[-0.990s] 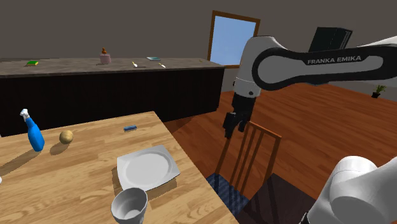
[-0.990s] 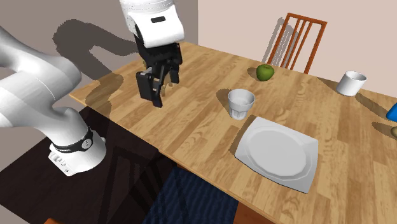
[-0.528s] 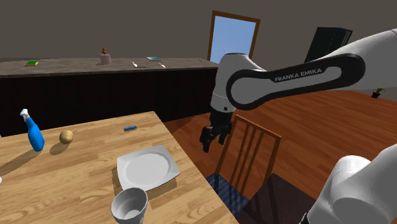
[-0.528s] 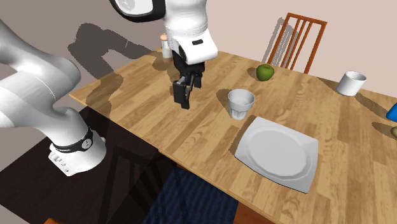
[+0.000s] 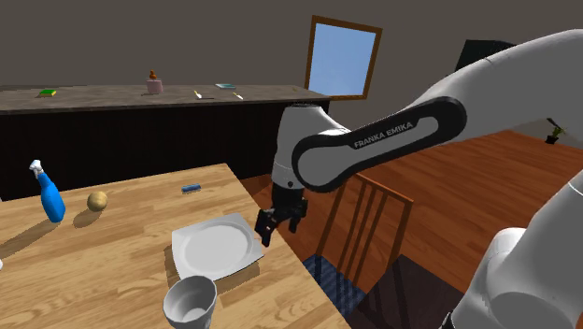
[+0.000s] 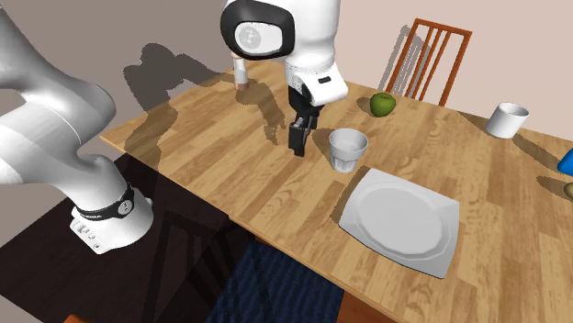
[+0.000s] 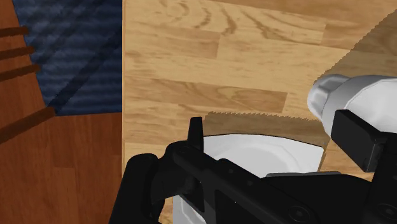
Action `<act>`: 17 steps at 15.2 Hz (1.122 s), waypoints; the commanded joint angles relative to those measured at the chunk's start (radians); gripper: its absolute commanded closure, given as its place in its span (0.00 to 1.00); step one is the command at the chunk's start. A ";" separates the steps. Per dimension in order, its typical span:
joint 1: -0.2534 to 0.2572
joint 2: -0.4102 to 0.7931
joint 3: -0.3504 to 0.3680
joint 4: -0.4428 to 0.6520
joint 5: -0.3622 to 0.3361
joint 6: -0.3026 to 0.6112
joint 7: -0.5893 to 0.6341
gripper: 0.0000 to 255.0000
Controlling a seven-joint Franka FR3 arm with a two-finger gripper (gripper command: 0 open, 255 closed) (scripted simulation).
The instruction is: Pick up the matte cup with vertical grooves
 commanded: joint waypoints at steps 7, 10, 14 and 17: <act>0.051 0.305 0.053 0.177 -0.111 0.133 0.164 0.00; 0.088 0.420 0.051 0.267 -0.163 0.158 0.226 0.00; 0.150 0.572 0.034 0.405 -0.224 0.173 0.296 0.00; 0.170 0.621 0.026 0.444 -0.240 0.184 0.312 0.00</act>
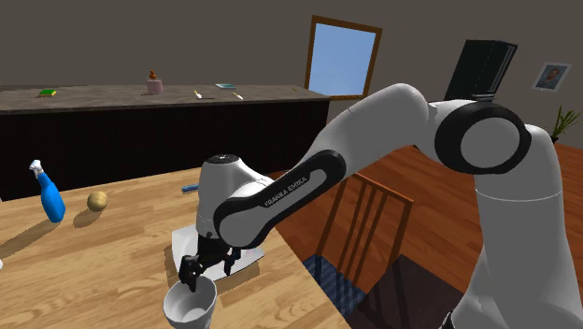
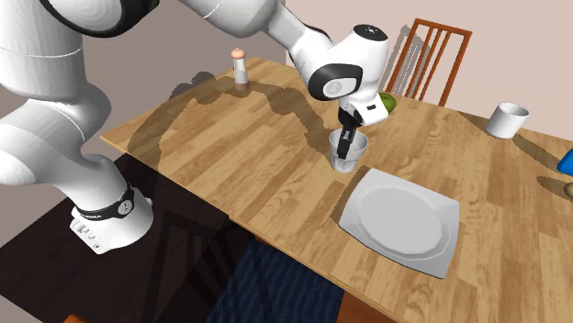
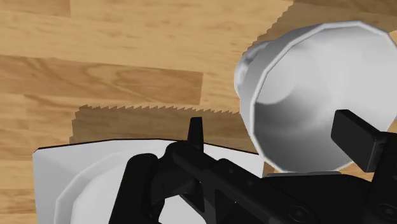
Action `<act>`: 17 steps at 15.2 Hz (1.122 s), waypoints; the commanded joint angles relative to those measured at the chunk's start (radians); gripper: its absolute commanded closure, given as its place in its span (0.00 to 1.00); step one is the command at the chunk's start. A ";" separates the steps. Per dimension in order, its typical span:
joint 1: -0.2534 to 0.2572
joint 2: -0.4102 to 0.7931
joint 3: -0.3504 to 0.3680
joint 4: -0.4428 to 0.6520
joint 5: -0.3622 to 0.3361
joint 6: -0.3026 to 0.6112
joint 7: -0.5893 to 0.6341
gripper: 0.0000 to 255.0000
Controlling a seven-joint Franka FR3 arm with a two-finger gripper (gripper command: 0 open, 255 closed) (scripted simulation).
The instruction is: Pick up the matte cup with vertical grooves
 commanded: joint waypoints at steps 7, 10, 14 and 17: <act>0.016 0.074 -0.019 0.002 -0.025 0.070 0.007 0.00; 0.017 0.075 -0.019 0.004 -0.025 0.069 0.008 1.00; 0.017 0.075 -0.019 0.004 -0.025 0.069 0.008 1.00; 0.017 0.075 -0.019 0.004 -0.025 0.069 0.008 1.00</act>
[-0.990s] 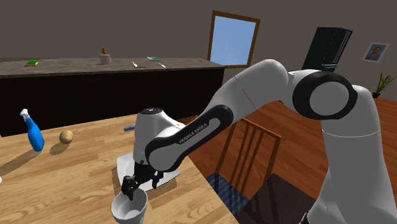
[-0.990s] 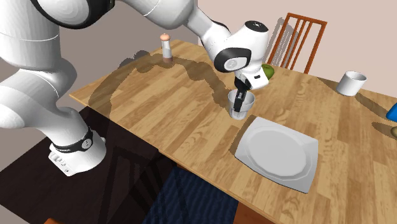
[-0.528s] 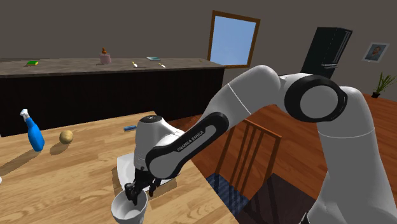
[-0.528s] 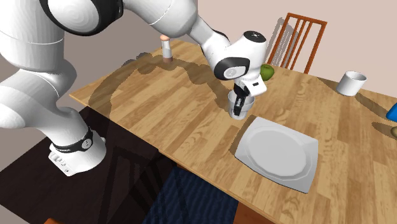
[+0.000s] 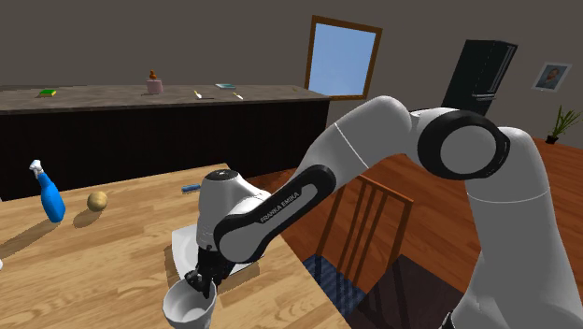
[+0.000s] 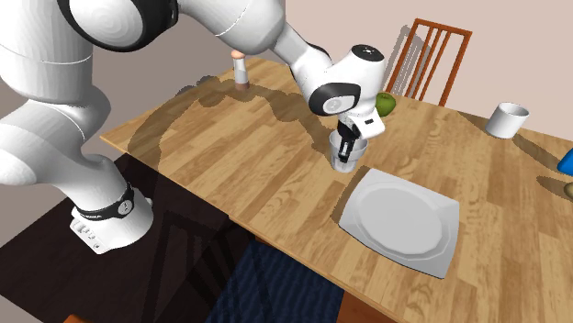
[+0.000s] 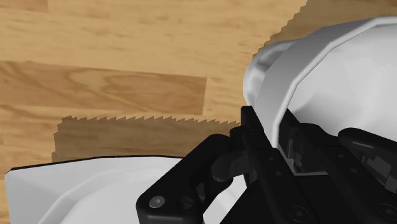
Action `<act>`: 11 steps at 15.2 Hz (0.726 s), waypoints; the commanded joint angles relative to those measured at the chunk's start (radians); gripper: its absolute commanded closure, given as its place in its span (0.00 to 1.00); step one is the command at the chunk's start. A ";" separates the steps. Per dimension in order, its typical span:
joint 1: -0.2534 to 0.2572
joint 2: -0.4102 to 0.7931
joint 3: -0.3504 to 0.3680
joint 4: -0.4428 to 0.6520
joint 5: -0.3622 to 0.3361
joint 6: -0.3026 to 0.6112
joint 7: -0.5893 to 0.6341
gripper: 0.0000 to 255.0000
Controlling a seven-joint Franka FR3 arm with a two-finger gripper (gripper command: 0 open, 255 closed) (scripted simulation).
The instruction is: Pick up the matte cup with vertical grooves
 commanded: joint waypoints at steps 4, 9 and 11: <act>-0.007 -0.028 0.007 0.002 0.009 -0.029 -0.003 1.00; -0.016 -0.071 0.018 0.011 0.024 -0.080 -0.007 1.00; -0.019 -0.087 0.022 0.016 0.030 -0.100 -0.008 1.00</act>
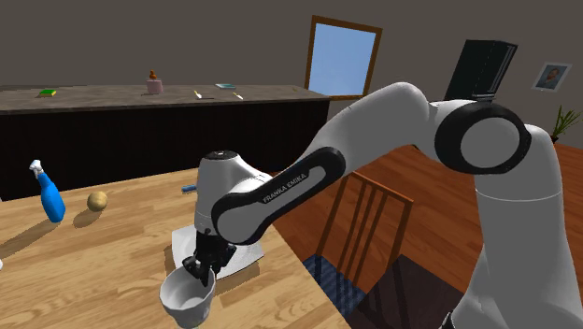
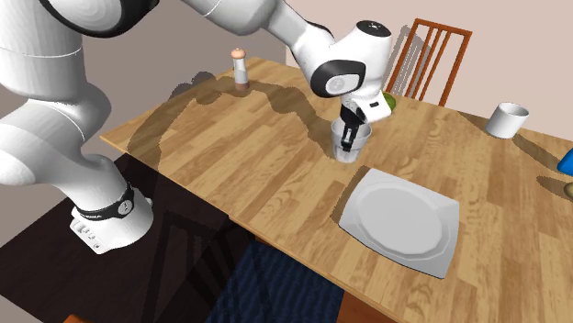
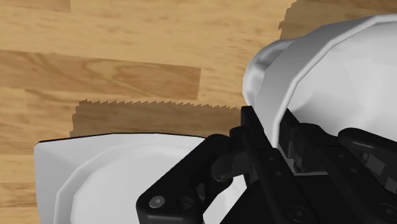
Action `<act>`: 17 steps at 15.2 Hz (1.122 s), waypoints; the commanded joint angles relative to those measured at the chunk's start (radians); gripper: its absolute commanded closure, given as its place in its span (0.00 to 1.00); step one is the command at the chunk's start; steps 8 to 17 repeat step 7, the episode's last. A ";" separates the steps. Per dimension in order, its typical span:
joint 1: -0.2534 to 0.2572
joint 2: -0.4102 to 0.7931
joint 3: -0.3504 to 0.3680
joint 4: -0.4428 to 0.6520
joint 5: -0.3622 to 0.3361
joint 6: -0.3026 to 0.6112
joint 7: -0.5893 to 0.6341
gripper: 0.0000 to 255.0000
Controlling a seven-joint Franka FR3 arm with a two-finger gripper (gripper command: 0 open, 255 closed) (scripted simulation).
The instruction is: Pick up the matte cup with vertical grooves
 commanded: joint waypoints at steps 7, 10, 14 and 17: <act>-0.009 -0.052 0.012 0.015 0.018 -0.065 -0.002 1.00; -0.009 -0.052 0.012 0.015 0.018 -0.065 -0.002 1.00; -0.009 -0.052 0.012 0.015 0.018 -0.065 -0.002 1.00; -0.009 -0.052 0.012 0.015 0.018 -0.065 -0.002 1.00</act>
